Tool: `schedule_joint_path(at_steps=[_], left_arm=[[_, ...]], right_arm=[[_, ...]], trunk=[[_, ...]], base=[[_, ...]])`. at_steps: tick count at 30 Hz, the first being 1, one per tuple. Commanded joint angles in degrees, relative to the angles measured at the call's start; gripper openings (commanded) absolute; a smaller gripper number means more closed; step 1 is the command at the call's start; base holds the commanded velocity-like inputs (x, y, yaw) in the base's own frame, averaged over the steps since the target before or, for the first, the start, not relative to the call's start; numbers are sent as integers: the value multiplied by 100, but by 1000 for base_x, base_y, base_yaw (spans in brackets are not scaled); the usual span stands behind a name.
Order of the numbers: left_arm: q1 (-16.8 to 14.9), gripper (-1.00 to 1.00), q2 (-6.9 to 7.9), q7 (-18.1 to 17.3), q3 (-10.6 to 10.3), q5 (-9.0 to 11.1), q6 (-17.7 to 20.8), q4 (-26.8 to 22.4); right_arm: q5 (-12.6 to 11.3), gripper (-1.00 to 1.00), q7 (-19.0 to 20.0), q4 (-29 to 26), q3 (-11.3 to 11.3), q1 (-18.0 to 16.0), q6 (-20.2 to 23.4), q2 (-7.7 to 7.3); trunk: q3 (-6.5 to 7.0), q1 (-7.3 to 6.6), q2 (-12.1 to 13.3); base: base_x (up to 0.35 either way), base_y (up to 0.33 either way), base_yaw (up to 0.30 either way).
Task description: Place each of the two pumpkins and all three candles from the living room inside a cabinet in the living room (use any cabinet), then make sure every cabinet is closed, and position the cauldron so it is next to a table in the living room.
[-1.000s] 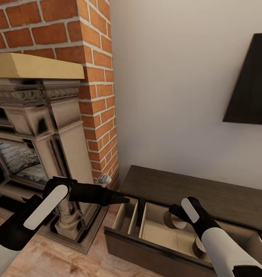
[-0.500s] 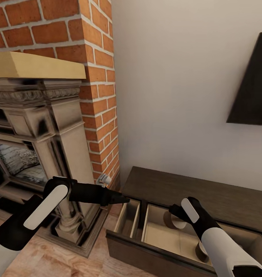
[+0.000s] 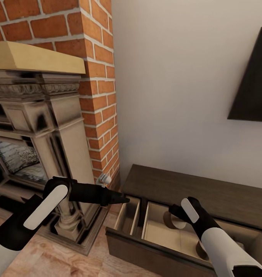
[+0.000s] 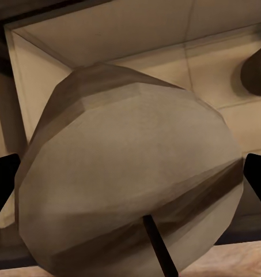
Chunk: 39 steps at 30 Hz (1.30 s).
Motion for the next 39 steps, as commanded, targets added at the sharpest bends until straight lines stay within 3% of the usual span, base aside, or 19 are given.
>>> schedule_joint_path(at_steps=[1, 6, 11, 19, 39], left_arm=[[-7, 100, 3, -40, -4, -26, 6, 0], [-8, 100, 3, -119, -10, -2, 6, 0], [-9, 100, 30, -1137, -4, -1, 6, 0], [-2, 100, 155, -1936, -11, -2, 6, 0], [-1, 100, 167, -2237, -21, 0, 6, 0]], right_arm=[[-57, -100, -50, -10, 10, -3, 10, -1], [-55, -100, -45, -5, 13, -3, 12, 0], [-52, -100, -42, -1, 15, -3, 7, 0], [-51, -100, -31, -1, 16, -3, 6, 0], [-43, -100, -41, 16, 16, -12, -195, 6]], trunk=[[-24, 22, -45], [-114, 132, -245], [-204, 242, -446], [-347, 417, -766], [-706, 857, -1569]], base=[[0, 0, 0], [0, 0, 0], [0, 0, 0], [0, 0, 0], [0, 0, 0]])
